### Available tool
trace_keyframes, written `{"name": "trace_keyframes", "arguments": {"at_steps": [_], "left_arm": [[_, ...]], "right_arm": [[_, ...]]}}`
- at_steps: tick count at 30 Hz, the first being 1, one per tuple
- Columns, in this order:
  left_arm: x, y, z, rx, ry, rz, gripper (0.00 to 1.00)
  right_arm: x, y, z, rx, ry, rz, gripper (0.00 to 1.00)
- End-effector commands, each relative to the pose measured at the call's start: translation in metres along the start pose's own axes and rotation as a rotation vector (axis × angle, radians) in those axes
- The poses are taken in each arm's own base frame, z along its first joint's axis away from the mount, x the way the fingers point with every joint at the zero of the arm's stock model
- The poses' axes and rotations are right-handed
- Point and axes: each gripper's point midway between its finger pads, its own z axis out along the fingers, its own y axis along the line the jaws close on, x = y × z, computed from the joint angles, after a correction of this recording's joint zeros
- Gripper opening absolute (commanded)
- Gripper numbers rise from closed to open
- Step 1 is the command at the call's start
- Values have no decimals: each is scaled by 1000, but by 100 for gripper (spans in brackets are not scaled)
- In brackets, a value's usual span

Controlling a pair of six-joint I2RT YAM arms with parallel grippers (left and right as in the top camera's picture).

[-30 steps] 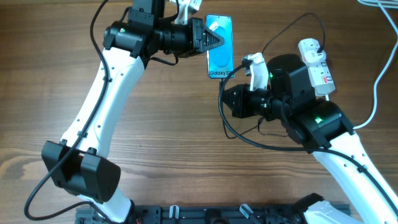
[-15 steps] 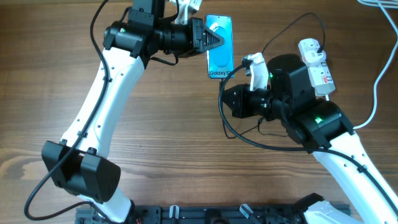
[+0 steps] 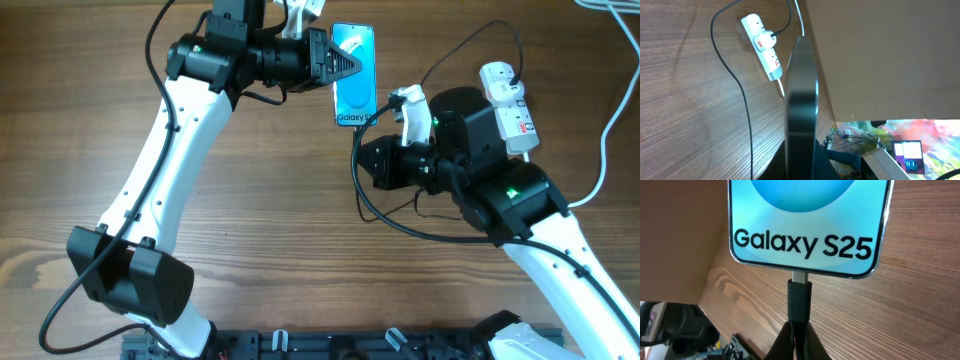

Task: Plug charger to phone and switch on socket
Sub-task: 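Push the plug up into the phone's port with the right gripper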

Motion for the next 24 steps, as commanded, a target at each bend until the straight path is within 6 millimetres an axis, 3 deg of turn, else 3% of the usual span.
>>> {"name": "trace_keyframes", "arguments": {"at_steps": [1,24], "left_arm": [[5,-11,-1,56,29,0,4],[5,-11,-1,55,29,5,4]], "right_arm": [[-10,5,-8,4,-47,-13,4],[-10,9,-8,-17,-46,-47,4]]}}
